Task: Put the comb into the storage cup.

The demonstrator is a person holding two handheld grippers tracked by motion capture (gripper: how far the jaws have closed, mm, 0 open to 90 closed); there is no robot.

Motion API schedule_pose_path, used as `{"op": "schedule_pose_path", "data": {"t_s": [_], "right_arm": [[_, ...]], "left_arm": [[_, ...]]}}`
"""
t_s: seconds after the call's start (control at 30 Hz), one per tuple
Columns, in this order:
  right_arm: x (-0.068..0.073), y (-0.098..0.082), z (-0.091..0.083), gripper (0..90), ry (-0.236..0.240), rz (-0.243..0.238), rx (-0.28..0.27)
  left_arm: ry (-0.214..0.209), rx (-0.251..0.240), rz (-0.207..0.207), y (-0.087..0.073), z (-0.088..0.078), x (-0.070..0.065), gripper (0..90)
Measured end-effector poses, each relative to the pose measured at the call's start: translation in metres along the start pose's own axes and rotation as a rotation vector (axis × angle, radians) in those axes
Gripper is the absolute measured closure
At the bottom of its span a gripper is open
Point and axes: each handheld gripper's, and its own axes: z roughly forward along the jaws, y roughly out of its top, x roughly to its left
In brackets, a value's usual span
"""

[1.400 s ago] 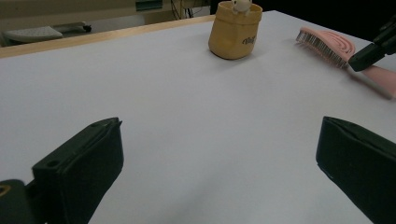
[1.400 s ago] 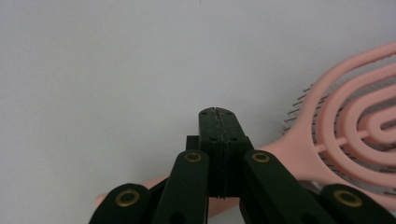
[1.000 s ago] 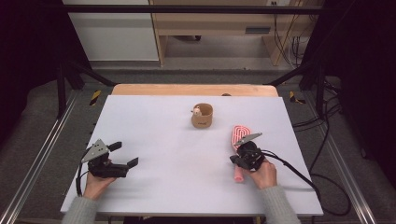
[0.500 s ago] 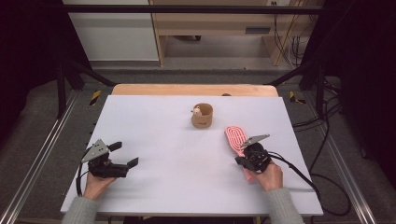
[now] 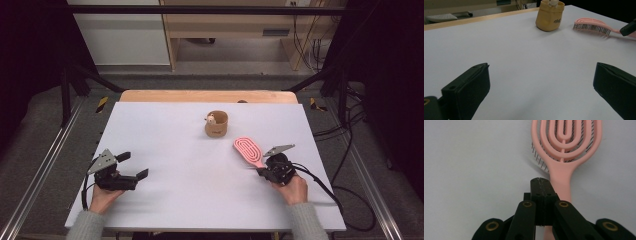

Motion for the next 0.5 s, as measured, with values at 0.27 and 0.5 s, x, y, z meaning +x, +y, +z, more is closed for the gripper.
{"op": "schedule_pose_path", "data": {"t_s": [0.27,0.5], "right_arm": [[-0.0008,-0.0003,0.0006,90.0,-0.007,-0.008,-0.001],[-0.0010,0.0012,-0.0077,85.5,0.019,-0.029,-0.095]], "left_arm": [[0.000,0.000,0.000,0.0000,0.0000,-0.0001,0.7],[-0.001,-0.002,-0.002,0.0001,-0.0001,0.0002,0.7]]}}
